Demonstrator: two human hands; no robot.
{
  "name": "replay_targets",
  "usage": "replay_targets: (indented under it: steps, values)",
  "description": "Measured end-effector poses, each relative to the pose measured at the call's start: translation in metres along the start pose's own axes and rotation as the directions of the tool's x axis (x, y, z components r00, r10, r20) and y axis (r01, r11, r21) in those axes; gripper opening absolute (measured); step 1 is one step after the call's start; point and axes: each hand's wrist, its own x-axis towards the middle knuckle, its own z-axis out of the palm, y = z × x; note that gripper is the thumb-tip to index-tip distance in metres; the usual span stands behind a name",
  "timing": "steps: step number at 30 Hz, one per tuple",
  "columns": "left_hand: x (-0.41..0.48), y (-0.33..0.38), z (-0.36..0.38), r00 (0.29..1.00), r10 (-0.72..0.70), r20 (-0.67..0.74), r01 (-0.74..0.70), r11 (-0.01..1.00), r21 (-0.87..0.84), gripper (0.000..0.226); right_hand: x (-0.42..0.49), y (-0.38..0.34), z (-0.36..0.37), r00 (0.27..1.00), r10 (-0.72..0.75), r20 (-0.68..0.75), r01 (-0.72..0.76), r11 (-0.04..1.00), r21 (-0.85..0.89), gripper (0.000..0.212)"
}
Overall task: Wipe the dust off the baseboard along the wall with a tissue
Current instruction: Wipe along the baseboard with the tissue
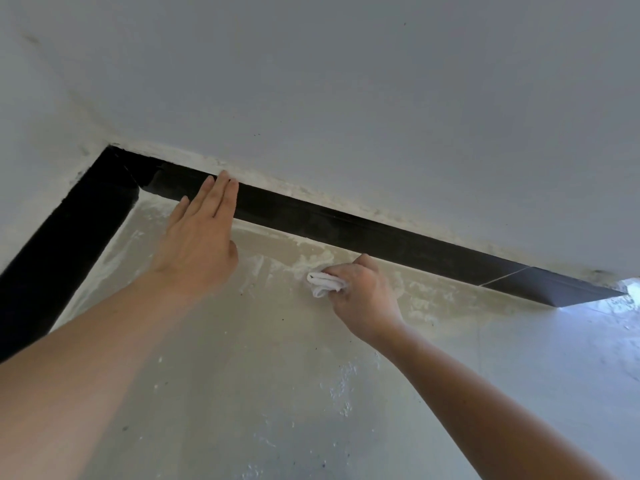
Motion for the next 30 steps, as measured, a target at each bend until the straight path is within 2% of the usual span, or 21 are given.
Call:
replay_targets:
  steps: [3, 5, 6, 8, 11, 13, 15, 18, 21, 24, 27, 28, 30]
  values:
    - [0.0, 0.0, -0.003, 1.0, -0.014, 0.024, 0.013, 1.0, 0.029, 0.076, 0.019, -0.012, -0.01, 0.973, -0.179, -0.146, 0.168, 0.982, -0.083, 0.019]
    - [0.001, 0.001, -0.004, 0.999, -0.022, 0.027, 0.021, 0.999, 0.037, 0.076, 0.038, -0.019, -0.021, 0.909, -0.331, -0.253, 0.294, 0.94, -0.172, 0.018]
    - [0.0, 0.001, -0.004, 0.999, -0.025, 0.024, 0.024, 0.999, 0.043, 0.076, 0.045, -0.021, -0.023, 0.88, -0.391, -0.27, 0.34, 0.915, -0.218, 0.019]
    - [0.0, 0.0, -0.003, 0.999, -0.027, 0.021, 0.026, 0.998, 0.049, 0.076, 0.051, -0.021, -0.022, 0.865, -0.443, -0.236, 0.365, 0.878, -0.309, 0.018]
    - [0.0, -0.002, -0.002, 0.999, -0.032, 0.023, 0.031, 0.998, 0.047, 0.076, 0.041, -0.012, -0.011, 0.928, -0.311, -0.205, 0.234, 0.915, -0.329, 0.018]
    - [0.001, -0.002, -0.001, 0.999, -0.032, 0.022, 0.031, 0.999, 0.038, 0.077, 0.035, -0.012, -0.005, 0.974, -0.2, -0.102, 0.158, 0.932, -0.326, 0.02]
    - [0.002, -0.001, 0.0, 0.999, -0.033, 0.017, 0.032, 0.999, 0.031, 0.077, 0.035, -0.023, -0.004, 0.964, -0.265, -0.03, 0.244, 0.923, -0.297, 0.017]
    - [0.001, -0.001, 0.002, 0.999, -0.031, 0.019, 0.031, 0.999, 0.014, 0.078, 0.051, -0.046, -0.004, 0.895, -0.437, -0.089, 0.391, 0.866, -0.313, 0.019]
    - [0.001, -0.001, 0.001, 0.999, -0.037, 0.027, 0.037, 0.999, 0.004, 0.078, 0.067, -0.05, -0.002, 0.877, -0.468, -0.111, 0.377, 0.812, -0.446, 0.029]
    - [0.0, -0.002, -0.003, 0.998, -0.043, 0.036, 0.043, 0.999, 0.018, 0.078, 0.057, -0.034, 0.0, 0.928, -0.362, -0.085, 0.266, 0.805, -0.531, 0.03]
    - [0.001, 0.001, -0.006, 0.997, -0.047, 0.053, 0.046, 0.999, 0.012, 0.078, 0.035, -0.013, -0.003, 0.99, -0.14, -0.009, 0.12, 0.874, -0.471, 0.025]
    - [0.001, 0.002, -0.006, 0.997, -0.05, 0.058, 0.049, 0.999, 0.011, 0.078, 0.029, -0.006, -0.005, 0.994, -0.105, 0.001, 0.095, 0.895, -0.436, 0.027]
    - [0.003, 0.004, -0.004, 0.997, -0.046, 0.064, 0.045, 0.999, 0.022, 0.078, 0.017, -0.002, -0.012, 0.991, -0.13, -0.021, 0.112, 0.915, -0.388, 0.028]
